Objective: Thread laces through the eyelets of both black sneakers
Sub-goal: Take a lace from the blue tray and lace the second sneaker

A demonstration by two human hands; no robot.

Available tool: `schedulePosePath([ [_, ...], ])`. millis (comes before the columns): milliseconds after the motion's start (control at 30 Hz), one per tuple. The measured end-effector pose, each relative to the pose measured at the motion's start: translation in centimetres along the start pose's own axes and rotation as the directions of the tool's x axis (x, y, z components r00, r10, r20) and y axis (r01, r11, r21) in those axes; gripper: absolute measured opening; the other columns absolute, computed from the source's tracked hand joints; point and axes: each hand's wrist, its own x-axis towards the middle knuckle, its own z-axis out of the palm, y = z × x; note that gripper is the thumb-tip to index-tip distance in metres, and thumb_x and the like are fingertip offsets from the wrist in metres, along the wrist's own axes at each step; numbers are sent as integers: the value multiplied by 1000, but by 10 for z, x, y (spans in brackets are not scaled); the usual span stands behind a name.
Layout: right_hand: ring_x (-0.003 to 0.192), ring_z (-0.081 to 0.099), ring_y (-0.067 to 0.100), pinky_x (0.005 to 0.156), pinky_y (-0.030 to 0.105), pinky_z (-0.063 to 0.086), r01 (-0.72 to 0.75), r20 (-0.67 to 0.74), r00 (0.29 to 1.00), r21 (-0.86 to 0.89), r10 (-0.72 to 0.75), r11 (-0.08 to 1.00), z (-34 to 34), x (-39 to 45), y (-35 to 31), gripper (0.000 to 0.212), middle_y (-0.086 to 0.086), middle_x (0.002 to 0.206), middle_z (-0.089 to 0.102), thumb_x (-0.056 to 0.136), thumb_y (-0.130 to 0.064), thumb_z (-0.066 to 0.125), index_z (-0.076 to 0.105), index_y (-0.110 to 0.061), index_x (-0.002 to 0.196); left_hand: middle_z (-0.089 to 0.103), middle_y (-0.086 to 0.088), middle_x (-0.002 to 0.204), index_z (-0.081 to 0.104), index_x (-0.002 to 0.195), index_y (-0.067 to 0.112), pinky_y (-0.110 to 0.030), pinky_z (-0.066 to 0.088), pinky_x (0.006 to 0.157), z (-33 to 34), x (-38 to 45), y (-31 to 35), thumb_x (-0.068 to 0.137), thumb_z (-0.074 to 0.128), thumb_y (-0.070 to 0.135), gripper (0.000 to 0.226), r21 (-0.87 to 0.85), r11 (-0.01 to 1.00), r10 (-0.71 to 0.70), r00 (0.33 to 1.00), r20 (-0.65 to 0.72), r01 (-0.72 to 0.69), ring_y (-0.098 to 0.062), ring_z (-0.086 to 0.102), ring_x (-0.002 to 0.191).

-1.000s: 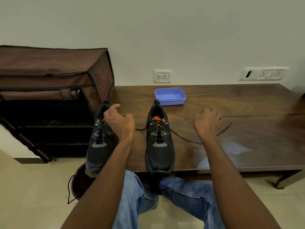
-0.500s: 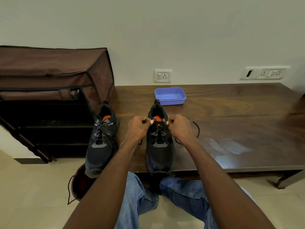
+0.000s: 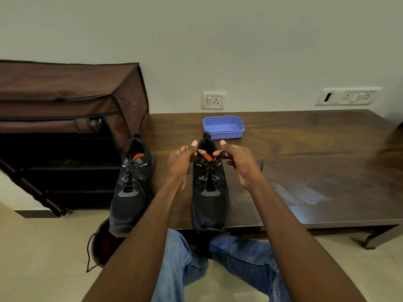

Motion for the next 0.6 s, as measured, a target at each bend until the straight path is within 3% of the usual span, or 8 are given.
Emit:
schedulePosePath([
  [67, 77, 68, 15, 75, 26, 55, 12, 54, 998, 107, -17, 994, 6, 2, 3, 26, 10, 86, 73, 98, -25, 60, 68, -3, 87, 73, -9, 80, 64, 79, 9, -27, 57, 78, 7, -3, -3, 99, 59, 22, 25, 16, 999, 33, 999, 13, -34, -16, 70, 77],
  [167, 83, 68, 20, 79, 27, 59, 24, 67, 997, 187, -37, 982, 13, 4, 7, 18, 12, 89, 70, 101, -10, 53, 67, 0, 106, 69, 1, 72, 70, 87, 13, -23, 55, 73, 14, -4, -9, 101, 57, 22, 21, 55, 994, 94, 995, 14, -95, -6, 64, 67],
  [267, 82, 67, 19, 77, 27, 57, 52, 37, 998, 122, -57, 991, 17, 5, 13, 24, 13, 90, 70, 101, -3, 50, 68, -2, 116, 70, 8, 72, 73, 93, 23, -25, 53, 77, 19, -2, -16, 101, 57, 18, 19, 123, 979, 160, 986, 37, -164, -2, 63, 70],
  [367, 65, 60, 3, 62, 16, 47, 68, 1, 998, -4, -68, 998, 21, 8, 16, 32, 3, 78, 68, 101, -1, 45, 71, -13, 115, 72, 7, 90, 69, 100, 31, -22, 52, 78, 24, -2, -20, 103, 51, 11, 27, 194, 962, 184, 982, 51, -191, -1, 64, 80],
  [467, 56, 47, 1, 52, 14, 39, 48, -16, 999, -69, -49, 996, 21, 12, 18, 43, -9, 66, 63, 100, -1, 42, 66, -23, 128, 67, 5, 102, 66, 111, 28, -19, 51, 78, 28, -1, -22, 103, 47, 6, 31, 229, 954, 174, 980, 95, -192, -2, 64, 89],
  [600, 49, 48, -2, 49, 15, 37, 65, 14, 998, -85, -64, 994, 25, 13, 22, 35, -8, 63, 59, 103, -7, 46, 66, -18, 130, 75, -7, 93, 69, 119, 10, -22, 54, 75, 25, 2, -23, 96, 61, 6, 24, 151, 978, 140, 990, 29, -143, -10, 69, 80],
])
